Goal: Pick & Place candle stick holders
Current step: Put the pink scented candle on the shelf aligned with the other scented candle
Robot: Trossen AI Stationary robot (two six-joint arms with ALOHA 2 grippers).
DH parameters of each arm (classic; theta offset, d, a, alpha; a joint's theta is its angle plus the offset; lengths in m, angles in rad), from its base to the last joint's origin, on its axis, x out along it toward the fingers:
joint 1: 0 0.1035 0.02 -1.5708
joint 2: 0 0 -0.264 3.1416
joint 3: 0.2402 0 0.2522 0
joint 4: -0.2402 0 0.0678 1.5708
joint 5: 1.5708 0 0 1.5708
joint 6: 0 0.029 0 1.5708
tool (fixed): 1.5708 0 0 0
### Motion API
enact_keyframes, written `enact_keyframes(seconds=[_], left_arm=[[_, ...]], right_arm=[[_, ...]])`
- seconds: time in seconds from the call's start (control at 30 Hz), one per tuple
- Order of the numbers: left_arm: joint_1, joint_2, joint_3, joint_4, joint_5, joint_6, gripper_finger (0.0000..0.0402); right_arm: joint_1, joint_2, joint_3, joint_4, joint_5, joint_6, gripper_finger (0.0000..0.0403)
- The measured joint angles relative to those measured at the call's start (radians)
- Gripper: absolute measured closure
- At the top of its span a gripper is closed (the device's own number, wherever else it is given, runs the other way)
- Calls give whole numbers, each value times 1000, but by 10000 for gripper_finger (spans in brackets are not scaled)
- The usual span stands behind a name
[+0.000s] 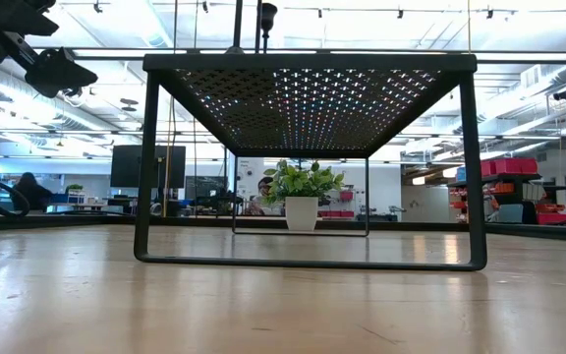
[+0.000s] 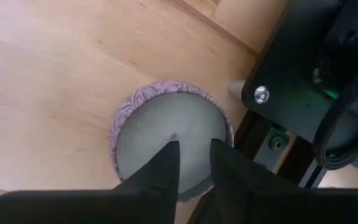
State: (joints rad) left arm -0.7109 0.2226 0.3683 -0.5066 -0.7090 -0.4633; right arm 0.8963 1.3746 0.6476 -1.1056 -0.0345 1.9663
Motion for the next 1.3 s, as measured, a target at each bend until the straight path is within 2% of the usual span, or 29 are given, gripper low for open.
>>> enact_keyframes(seconds=[0.1, 0.4, 0.57, 0.7, 1.3], left_arm=[[0, 0, 0, 0, 0, 2, 3], [0, 0, 0, 0, -4, 2, 3], [0, 0, 0, 0, -4, 2, 3], [0, 0, 0, 0, -4, 2, 3], [0, 0, 0, 0, -4, 2, 3]], right_arm=[[0, 0, 11, 10, 1, -17, 294], [-21, 0, 33, 175, 138, -103, 298], [-53, 1, 51, 133, 162, -162, 300], [-74, 1, 72, 93, 139, -210, 295], [-98, 1, 91, 38, 67, -253, 168]])
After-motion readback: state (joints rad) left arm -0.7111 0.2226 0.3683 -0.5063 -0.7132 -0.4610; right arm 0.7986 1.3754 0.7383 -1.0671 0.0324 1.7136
